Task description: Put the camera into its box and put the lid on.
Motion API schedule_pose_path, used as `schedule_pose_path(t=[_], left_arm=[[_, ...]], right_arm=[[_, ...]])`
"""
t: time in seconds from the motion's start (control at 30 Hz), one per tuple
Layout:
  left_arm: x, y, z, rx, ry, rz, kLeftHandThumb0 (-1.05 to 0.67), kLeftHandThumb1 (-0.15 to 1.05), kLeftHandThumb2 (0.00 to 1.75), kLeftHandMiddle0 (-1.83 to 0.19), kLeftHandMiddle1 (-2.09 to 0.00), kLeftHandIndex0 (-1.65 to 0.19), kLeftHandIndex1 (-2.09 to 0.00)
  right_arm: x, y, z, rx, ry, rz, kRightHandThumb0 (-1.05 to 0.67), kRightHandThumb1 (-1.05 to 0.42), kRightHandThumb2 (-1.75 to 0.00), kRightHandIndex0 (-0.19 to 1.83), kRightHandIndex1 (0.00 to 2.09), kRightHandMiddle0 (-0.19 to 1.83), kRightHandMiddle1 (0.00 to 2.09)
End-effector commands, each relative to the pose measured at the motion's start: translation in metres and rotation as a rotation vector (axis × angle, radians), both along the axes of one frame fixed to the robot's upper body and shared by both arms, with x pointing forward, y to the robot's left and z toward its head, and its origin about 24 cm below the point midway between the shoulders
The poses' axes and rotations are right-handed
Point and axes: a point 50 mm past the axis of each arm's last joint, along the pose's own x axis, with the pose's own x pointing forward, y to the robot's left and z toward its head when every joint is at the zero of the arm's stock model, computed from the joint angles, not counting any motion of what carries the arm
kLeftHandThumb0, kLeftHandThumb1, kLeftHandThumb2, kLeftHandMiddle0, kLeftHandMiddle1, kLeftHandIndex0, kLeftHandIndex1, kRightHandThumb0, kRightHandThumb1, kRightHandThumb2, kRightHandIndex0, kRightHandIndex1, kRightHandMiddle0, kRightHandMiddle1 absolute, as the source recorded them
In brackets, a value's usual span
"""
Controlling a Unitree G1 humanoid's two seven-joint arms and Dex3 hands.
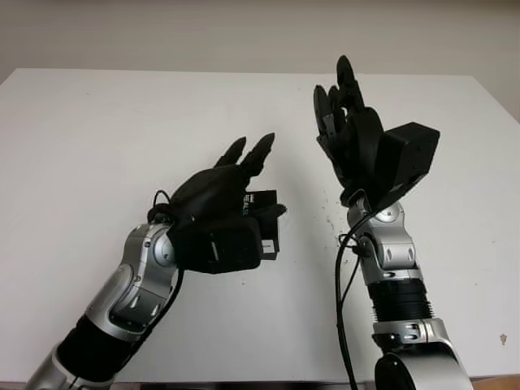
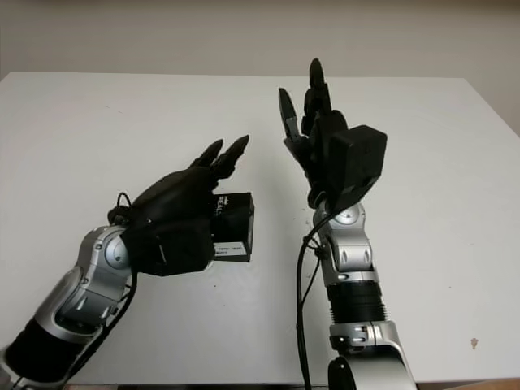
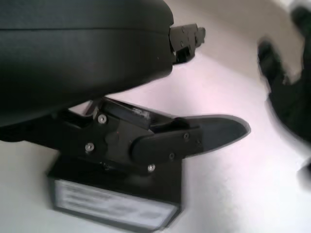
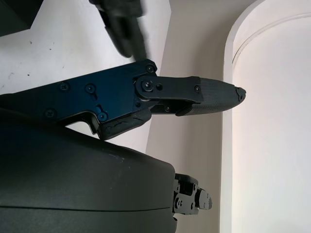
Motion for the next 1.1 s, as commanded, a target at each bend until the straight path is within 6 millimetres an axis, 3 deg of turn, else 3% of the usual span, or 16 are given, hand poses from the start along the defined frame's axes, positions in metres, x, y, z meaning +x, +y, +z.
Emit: schedule_pose_path(t=[0.0,0.1,0.2,0.33,0.43,0.53,0.73,0.8,0.93,1.07], left_arm=[[0.003,0.01,0.002,-0.171,0.009,0.046,-0.77,1.05,0.64,0.19,0.0,0.19,0.0],[0.005,0.019,0.006,-0.312,-0.017,0.082,-0.75,1.05,0.67,0.19,0.0,0.19,0.0],[0.007,0.028,0.012,-0.431,-0.099,0.156,-0.72,1.05,0.58,0.19,0.0,0.19,0.0],[0.007,0.036,0.017,-0.306,-0.182,0.273,-0.48,1.03,0.17,0.19,0.0,0.19,0.0],[0.006,0.037,0.012,-0.154,-0.236,0.333,-0.31,0.98,0.07,0.19,0.0,0.19,0.0],[0.005,0.033,0.005,-0.215,-0.205,0.329,-0.39,1.02,0.08,0.19,0.0,0.19,0.0],[0.004,0.016,0.015,-0.751,-0.054,0.106,-0.59,1.05,0.36,0.19,0.0,0.19,0.0],[0.003,0.01,0.02,-0.898,0.01,0.025,-0.62,1.05,0.37,0.19,0.0,0.19,0.0],[-0.001,-0.001,0.029,-1.033,0.104,-0.126,-0.64,1.05,0.46,0.19,0.0,0.19,0.0],[-0.003,-0.011,0.031,-1.039,0.146,-0.165,-0.65,1.05,0.47,0.19,0.0,0.19,0.0]], right_arm=[[-0.001,-0.004,0.01,0.001,-0.051,-0.004,-0.72,-1.05,-0.43,-0.16,0.04,-0.13,0.03],[-0.002,-0.006,0.009,0.009,-0.051,-0.002,-0.72,-1.05,-0.42,-0.16,0.04,-0.14,0.02],[-0.002,-0.008,0.007,0.014,-0.052,0.004,-0.72,-1.05,-0.42,-0.17,0.04,-0.14,0.02],[-0.003,-0.009,0.004,-0.015,-0.057,0.014,-0.71,-1.05,-0.44,-0.17,0.04,-0.14,0.02],[-0.004,-0.01,0.001,-0.018,-0.049,0.018,-0.72,-1.05,-0.43,-0.16,0.04,-0.13,0.03],[-0.004,-0.01,-0.001,-0.022,-0.044,0.018,-0.72,-1.05,-0.42,-0.15,0.05,-0.12,0.03],[-0.004,-0.008,-0.003,-0.014,-0.027,0.019,-0.72,-1.05,-0.42,-0.15,0.05,-0.12,0.03],[-0.004,-0.008,-0.004,-0.006,-0.023,0.019,-0.72,-1.05,-0.41,-0.15,0.05,-0.12,0.03],[-0.004,-0.008,-0.005,-0.012,-0.011,0.004,-0.73,-1.05,-0.41,-0.14,0.06,-0.11,0.04],[-0.004,-0.007,-0.006,-0.011,-0.01,0.006,-0.72,-1.05,-0.42,-0.15,0.05,-0.12,0.03]])
